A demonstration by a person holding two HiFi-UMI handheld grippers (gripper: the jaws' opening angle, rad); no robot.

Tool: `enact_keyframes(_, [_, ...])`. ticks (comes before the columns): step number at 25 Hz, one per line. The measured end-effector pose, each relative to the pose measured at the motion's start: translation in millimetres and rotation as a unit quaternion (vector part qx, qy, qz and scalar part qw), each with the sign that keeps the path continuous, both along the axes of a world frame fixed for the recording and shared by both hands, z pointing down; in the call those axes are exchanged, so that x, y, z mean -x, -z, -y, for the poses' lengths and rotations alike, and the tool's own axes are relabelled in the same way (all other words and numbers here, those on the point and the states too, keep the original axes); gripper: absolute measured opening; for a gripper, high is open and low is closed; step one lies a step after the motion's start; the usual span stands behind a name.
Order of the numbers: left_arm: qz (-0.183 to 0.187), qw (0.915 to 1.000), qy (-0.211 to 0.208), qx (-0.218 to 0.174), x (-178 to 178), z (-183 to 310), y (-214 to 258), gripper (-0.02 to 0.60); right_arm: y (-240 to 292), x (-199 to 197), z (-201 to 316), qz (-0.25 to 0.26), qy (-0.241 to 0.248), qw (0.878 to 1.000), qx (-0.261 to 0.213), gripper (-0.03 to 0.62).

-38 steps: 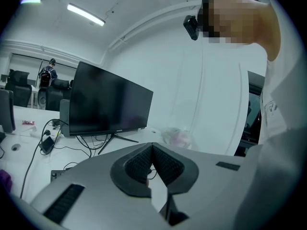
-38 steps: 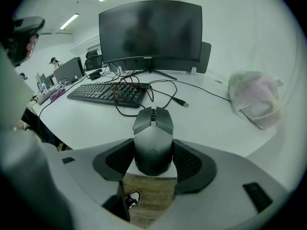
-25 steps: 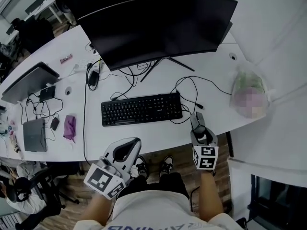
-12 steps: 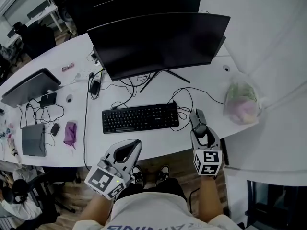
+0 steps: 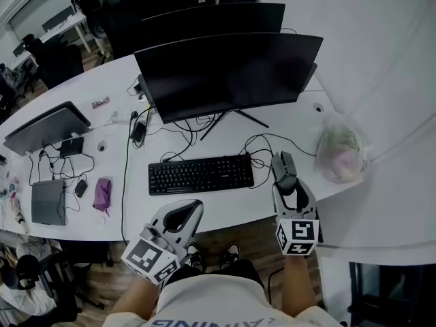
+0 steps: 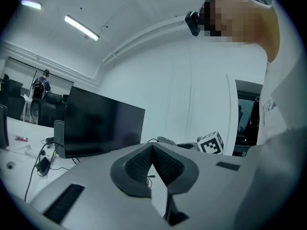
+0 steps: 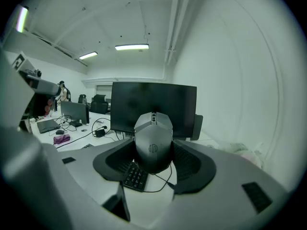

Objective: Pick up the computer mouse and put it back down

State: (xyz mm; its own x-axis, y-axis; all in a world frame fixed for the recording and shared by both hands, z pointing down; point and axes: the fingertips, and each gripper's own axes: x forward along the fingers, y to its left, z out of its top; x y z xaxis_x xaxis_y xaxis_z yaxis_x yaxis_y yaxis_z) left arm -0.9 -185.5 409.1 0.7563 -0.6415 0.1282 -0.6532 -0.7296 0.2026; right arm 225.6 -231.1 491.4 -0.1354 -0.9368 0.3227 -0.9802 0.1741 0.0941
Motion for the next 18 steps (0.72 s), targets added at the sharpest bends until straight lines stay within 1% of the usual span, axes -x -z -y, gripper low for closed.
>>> enact_keyframes(7, [-0.013,0.9997,0.002,-0.022,5,2,17,0.005,51,10,-1,0.006,0.010,0.999,-0.052,0.264])
enact_keyframes(13, [-0.021,0.9990,0.007,-0.040,11,1,31,0.005,86,18,-6,0.012,0.017,0.996,-0.086,0.264])
enact_keyframes(18, [-0.029,0.9977,0.021,-0.057,22,3,43,0.005,112,24,-10,0.016,0.024,0.993,-0.114,0.264])
